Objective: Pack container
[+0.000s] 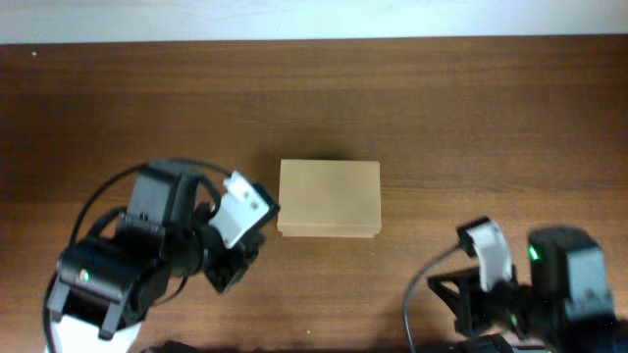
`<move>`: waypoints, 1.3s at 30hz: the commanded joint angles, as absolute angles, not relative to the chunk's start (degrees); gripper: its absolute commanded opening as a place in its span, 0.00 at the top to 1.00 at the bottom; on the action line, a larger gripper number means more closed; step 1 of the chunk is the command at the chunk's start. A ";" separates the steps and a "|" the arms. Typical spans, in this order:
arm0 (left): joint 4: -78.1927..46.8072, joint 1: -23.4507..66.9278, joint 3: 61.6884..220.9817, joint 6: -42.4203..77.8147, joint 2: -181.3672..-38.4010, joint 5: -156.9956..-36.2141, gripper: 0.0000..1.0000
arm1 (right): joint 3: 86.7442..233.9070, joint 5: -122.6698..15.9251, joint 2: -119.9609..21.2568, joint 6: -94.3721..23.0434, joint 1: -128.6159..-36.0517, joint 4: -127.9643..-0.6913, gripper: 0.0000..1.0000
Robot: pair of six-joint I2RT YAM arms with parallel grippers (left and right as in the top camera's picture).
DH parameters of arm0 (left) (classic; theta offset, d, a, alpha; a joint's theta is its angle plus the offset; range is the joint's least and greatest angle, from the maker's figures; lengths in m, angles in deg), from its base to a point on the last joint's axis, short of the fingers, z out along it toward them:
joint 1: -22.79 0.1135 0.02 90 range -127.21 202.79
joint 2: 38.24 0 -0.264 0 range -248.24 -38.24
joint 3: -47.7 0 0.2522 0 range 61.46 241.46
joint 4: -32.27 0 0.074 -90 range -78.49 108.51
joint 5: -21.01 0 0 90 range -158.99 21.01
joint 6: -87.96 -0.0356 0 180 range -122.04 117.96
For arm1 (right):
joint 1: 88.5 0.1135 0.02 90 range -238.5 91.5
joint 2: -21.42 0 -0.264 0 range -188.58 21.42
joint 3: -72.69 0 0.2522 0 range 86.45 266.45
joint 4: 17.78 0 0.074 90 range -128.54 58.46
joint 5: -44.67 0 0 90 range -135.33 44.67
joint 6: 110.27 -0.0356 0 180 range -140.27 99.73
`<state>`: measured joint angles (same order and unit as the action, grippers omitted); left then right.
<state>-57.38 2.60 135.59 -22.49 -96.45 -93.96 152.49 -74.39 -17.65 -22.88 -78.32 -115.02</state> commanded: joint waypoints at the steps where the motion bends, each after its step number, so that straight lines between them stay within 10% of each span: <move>1: -53.56 2.69 124.57 -16.41 -89.24 -94.79 0.98 | 150.02 -70.54 -11.09 -22.90 -78.00 -117.36 0.96; 8: -51.55 2.69 110.67 -7.84 -73.72 -99.21 0.98 | 134.87 -76.64 10.68 -26.79 -78.02 -125.49 0.97; 9: -51.33 2.69 110.69 -7.82 -73.50 -99.23 0.87 | 134.11 -76.62 12.12 -26.81 -78.02 -126.30 0.71; 10: -51.35 2.69 110.67 -6.75 -73.53 -99.23 0.00 | 134.06 -76.64 12.40 -26.79 -78.00 -127.33 0.01; 29: -51.53 2.69 110.67 -6.38 -73.50 -99.16 0.00 | 134.02 -76.14 12.40 -26.72 -78.00 -127.79 0.01; 39: -51.53 2.71 110.67 -6.36 -73.48 -99.16 0.00 | 133.78 -66.37 12.38 -27.42 -78.00 -105.52 0.01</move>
<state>-51.68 2.65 111.00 -6.90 -73.81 -98.38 133.87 -68.49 12.01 -26.59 -78.28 -105.39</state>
